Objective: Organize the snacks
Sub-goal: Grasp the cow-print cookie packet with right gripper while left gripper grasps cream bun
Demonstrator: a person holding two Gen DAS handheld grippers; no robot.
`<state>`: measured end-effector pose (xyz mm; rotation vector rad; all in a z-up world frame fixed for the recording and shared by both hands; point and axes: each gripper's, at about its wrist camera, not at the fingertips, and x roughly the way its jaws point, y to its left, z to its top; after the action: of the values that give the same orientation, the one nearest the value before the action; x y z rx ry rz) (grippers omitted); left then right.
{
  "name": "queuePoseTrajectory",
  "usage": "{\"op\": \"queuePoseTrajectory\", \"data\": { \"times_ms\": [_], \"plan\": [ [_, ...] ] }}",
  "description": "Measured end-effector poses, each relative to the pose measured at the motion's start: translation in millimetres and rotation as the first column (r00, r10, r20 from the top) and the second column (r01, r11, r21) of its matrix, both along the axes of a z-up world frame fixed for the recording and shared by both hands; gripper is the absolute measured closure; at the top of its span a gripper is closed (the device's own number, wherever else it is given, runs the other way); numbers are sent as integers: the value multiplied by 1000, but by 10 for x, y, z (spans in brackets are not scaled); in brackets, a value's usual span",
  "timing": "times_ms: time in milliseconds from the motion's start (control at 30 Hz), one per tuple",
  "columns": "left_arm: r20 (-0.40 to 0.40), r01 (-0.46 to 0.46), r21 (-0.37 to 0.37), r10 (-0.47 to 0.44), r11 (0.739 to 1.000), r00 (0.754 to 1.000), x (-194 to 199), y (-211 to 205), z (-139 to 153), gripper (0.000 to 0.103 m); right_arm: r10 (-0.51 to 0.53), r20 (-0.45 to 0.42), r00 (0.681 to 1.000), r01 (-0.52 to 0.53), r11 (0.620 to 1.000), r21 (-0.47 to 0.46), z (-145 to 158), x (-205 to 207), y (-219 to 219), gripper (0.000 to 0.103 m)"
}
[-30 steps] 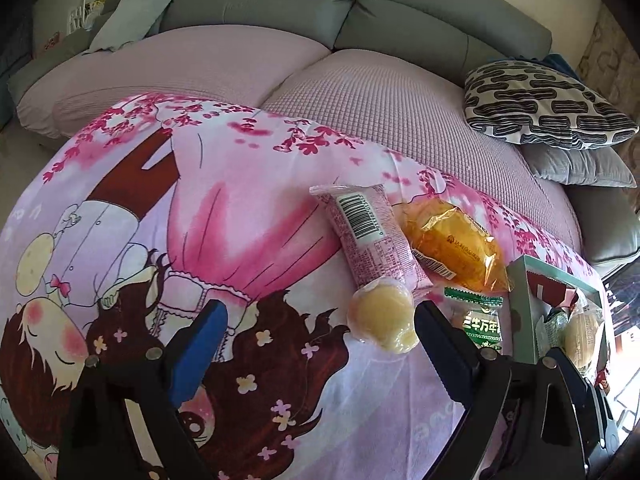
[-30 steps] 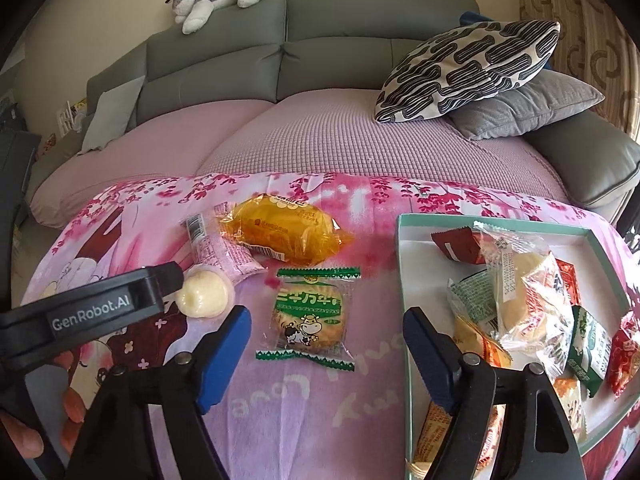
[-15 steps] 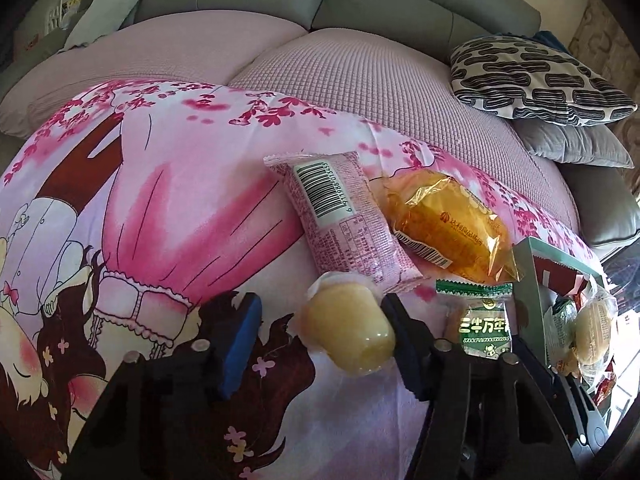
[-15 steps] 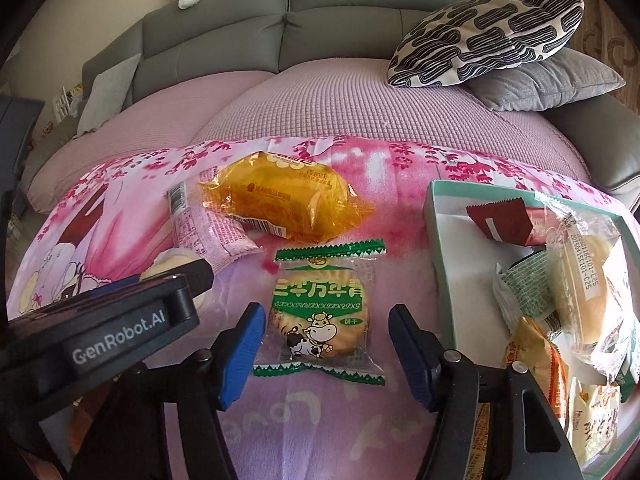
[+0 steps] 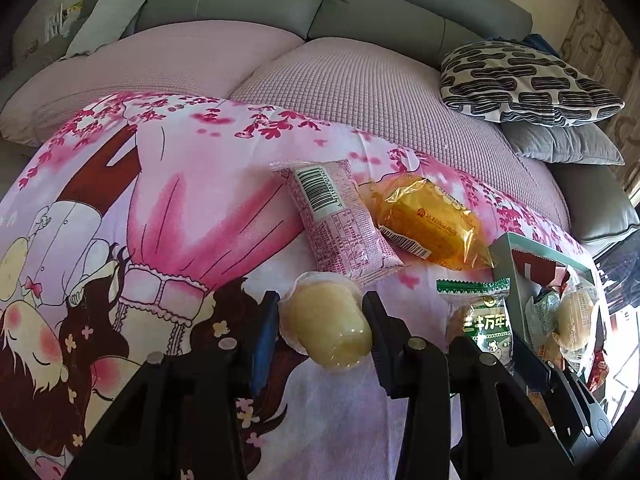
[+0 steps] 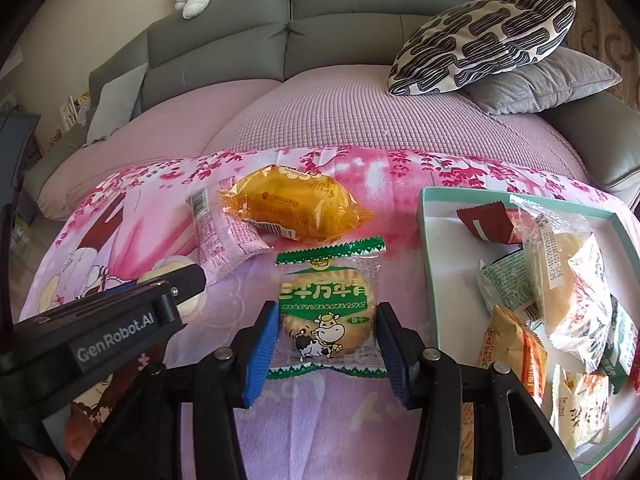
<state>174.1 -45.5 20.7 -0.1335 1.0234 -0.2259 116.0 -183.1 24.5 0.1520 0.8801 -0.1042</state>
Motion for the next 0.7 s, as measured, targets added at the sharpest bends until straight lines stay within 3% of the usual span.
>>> {"op": "queuePoseTrajectory", "data": {
  "times_ms": [300, 700],
  "plan": [
    [51, 11, -14, -10, 1000, 999, -200, -3, 273, 59, -15, 44, 999, 15, 1000, -1, 277, -303, -60, 51],
    [94, 84, -11, -82, 996, 992, -434, -268, 474, 59, -46, 55, 997, 45, 999, 18, 365, -483, -221, 51]
  ]
}}
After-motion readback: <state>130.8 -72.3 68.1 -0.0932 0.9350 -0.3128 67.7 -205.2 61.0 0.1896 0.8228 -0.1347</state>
